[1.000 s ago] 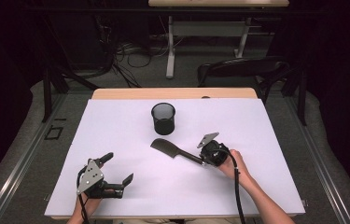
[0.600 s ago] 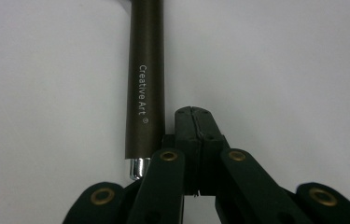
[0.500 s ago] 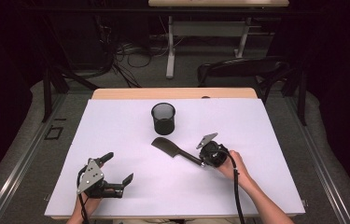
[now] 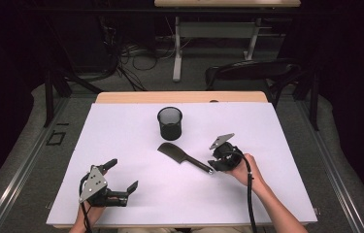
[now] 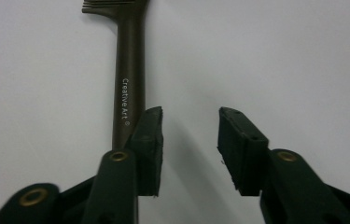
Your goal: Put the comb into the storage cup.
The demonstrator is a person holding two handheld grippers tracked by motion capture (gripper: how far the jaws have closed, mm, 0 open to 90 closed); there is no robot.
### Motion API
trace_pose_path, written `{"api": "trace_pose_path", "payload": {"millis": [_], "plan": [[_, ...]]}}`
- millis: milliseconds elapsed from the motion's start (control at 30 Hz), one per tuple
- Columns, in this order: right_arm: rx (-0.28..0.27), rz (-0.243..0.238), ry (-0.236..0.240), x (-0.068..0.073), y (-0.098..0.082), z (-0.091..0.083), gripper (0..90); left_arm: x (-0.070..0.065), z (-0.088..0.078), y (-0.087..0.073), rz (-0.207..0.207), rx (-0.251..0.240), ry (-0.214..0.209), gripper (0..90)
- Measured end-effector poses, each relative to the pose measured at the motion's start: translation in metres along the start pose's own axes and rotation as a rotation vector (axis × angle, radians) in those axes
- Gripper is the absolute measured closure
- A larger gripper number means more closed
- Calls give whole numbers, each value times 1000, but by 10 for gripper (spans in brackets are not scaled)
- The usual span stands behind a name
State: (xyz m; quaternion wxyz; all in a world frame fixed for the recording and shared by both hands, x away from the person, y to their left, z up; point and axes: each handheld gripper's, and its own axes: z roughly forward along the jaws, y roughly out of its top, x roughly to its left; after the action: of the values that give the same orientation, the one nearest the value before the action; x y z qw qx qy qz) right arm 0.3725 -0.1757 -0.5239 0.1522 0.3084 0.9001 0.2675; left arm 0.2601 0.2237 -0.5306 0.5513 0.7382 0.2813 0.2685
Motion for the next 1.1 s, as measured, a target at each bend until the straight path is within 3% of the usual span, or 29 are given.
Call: {"api": "trace_pose_path", "payload": {"millis": [267,433,867,1100], "plan": [[-3,14,31,-2,2,-9,285,1,1,-1,-5,6,-3,0],[4,15,48,-2,6,-16,177,1,0,0,-2,0,1,0],[18,-4,74,4,21,-18,32,0,3,-1,-3,5,-2,0],[38,-23,84,8,31,-18,3,1,-1,0,-2,-1,5,0]]}}
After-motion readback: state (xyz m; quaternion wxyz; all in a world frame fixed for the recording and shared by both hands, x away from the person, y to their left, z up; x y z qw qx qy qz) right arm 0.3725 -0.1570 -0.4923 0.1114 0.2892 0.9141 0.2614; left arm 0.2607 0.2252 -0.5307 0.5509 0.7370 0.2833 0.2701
